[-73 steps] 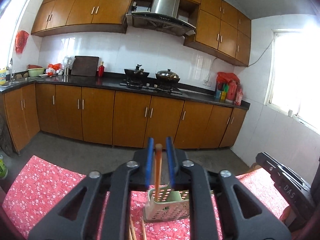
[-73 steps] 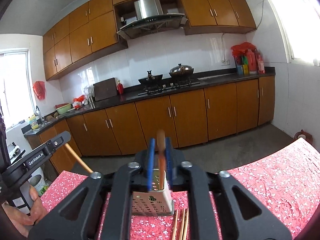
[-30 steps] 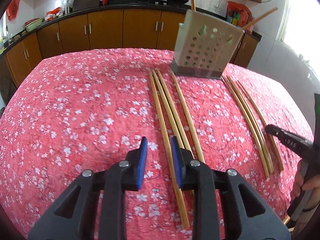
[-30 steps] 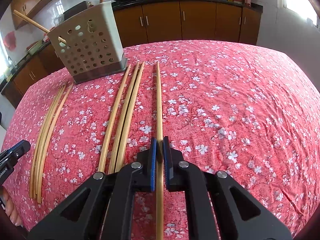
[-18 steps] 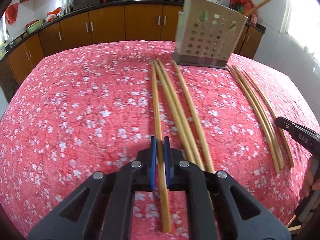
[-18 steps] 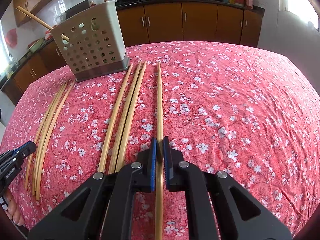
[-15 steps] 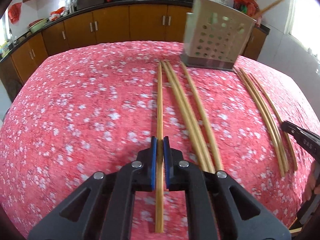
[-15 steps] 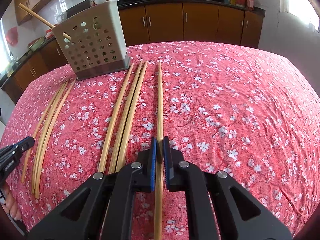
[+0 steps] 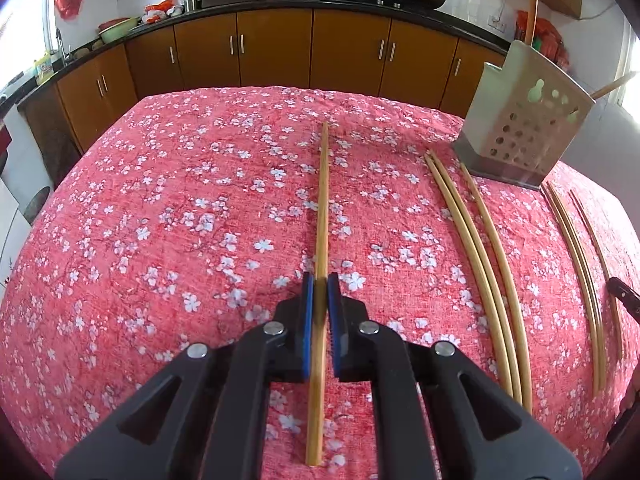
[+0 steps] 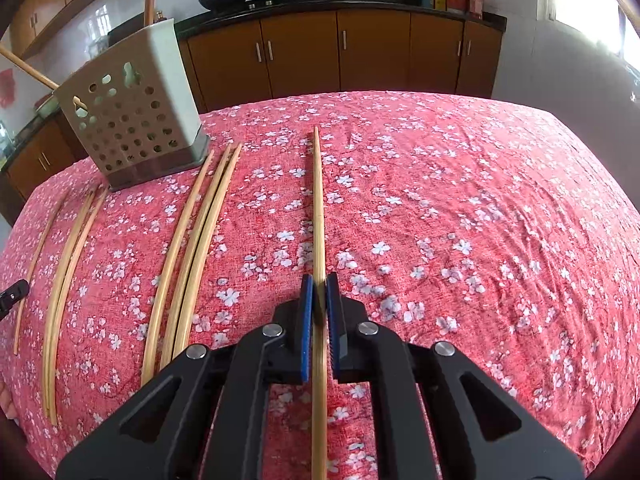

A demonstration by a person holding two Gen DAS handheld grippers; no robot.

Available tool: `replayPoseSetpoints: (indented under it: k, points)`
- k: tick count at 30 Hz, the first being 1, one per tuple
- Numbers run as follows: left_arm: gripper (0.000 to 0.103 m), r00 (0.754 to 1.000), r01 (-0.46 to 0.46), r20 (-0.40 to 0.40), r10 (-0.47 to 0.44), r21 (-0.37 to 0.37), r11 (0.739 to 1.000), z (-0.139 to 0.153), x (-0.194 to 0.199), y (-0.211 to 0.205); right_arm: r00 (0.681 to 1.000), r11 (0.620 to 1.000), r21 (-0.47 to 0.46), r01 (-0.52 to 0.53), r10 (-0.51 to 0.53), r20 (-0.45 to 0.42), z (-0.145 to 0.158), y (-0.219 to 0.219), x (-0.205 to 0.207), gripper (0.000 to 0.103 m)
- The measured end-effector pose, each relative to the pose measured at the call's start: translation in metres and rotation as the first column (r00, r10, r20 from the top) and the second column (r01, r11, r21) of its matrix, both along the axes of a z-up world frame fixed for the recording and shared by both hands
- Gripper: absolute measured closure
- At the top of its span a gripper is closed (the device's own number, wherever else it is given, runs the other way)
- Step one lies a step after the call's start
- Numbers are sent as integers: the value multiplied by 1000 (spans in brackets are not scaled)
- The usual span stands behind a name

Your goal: Organize utensils

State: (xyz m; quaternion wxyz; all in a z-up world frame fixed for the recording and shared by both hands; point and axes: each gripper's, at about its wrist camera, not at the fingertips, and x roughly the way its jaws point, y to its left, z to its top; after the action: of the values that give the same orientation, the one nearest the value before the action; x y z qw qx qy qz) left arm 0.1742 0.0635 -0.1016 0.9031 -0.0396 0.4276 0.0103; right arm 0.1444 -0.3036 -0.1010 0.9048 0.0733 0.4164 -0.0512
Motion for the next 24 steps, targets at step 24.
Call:
replayPoseSetpoints:
  k: [24]
  points:
    - [86, 1000, 16, -5, -16, 2, 1000, -1, 3, -6, 1000, 1000, 0, 1, -1, 0, -1, 1, 0, 94]
